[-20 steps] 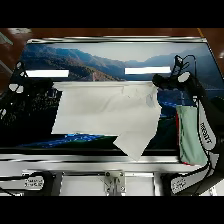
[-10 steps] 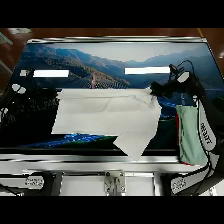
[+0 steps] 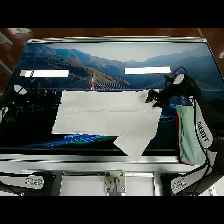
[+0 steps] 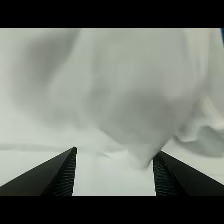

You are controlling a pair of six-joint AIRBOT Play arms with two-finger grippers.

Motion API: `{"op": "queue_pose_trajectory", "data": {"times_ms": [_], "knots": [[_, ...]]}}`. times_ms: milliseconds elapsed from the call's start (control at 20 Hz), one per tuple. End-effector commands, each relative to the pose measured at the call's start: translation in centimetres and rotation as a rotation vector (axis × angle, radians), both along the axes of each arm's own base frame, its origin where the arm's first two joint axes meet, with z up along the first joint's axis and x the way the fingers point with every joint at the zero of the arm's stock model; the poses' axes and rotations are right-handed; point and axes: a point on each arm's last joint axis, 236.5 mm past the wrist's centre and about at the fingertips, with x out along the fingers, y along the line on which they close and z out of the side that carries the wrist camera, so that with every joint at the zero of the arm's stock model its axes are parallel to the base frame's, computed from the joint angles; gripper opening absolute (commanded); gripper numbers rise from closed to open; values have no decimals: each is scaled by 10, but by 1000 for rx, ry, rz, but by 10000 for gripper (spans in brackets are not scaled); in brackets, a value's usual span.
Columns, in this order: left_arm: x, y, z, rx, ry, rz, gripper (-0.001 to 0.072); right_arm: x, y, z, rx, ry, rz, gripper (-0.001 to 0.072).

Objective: Fold the shirts.

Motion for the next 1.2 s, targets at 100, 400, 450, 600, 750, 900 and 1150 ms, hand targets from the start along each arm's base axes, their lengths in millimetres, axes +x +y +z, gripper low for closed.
{"op": "queue_pose_trajectory", "data": {"times_ms": [100, 400, 450, 600, 750, 900, 1150], "knots": [[-17, 38, 41, 8, 93, -30, 537, -30, -20, 48, -6, 31, 142, 593], [-139, 66, 25, -139, 389, -80, 606, -123, -122, 76, -170, 215, 90, 591], [-160, 64, 8, -168, 415, -57, 664, -136, -123, 68, -144, 225, 56, 592], [-193, 44, -25, -290, 398, -13, 664, -155, -106, 47, -43, 198, -24, 591], [-184, 39, -39, -319, 329, 45, 659, -153, -89, 35, 14, 174, -57, 591], [-165, 34, -41, -326, 259, 69, 647, -141, -77, 39, 56, 130, -76, 591], [-145, 20, -45, -329, 211, 86, 573, -139, -72, 41, 72, 127, -76, 591]]}}
